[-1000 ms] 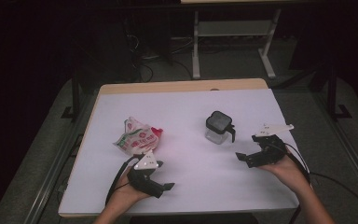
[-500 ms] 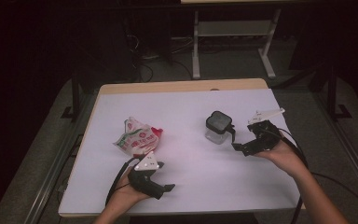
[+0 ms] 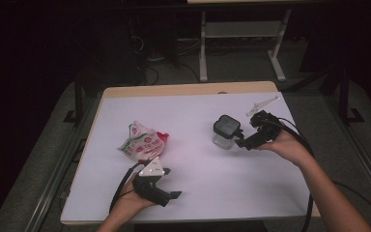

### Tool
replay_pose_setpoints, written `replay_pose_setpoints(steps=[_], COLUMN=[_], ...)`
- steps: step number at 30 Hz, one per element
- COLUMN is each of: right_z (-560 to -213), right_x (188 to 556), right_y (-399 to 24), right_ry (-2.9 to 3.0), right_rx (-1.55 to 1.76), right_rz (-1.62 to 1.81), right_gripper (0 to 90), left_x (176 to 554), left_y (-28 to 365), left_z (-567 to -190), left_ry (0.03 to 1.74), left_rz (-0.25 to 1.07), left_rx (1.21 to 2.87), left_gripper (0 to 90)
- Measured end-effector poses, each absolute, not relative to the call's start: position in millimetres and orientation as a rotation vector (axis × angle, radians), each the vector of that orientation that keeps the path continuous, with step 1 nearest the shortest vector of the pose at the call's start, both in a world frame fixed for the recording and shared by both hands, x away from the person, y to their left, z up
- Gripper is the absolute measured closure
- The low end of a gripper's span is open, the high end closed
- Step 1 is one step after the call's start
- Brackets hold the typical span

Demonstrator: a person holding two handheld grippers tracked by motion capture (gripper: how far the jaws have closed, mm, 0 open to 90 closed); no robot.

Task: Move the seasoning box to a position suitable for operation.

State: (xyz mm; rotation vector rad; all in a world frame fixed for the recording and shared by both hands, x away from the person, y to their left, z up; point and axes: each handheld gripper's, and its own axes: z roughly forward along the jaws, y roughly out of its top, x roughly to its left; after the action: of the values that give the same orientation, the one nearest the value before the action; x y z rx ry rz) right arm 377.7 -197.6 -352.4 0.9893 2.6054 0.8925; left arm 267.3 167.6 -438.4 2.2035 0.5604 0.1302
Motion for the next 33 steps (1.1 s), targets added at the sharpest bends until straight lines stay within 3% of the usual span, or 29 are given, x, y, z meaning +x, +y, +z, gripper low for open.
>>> replay_pose_setpoints(steps=[13, 33], right_z=[-344.5, -376.2], right_x=[406.1, 441.3], right_y=[-167.6, -137.3], right_ry=[2.664, 2.728], right_rx=[0.932, 0.956], right_rz=[0.812, 0.709], right_gripper=[4.5, 5.9], left_x=[267.7, 266.3], left_y=[167.0, 164.3], left_z=[-438.7, -439.8], left_ry=[0.547, 0.531], left_rz=[0.118, 0.096], left_rx=[2.210, 2.225], left_gripper=[12.2, 12.3])
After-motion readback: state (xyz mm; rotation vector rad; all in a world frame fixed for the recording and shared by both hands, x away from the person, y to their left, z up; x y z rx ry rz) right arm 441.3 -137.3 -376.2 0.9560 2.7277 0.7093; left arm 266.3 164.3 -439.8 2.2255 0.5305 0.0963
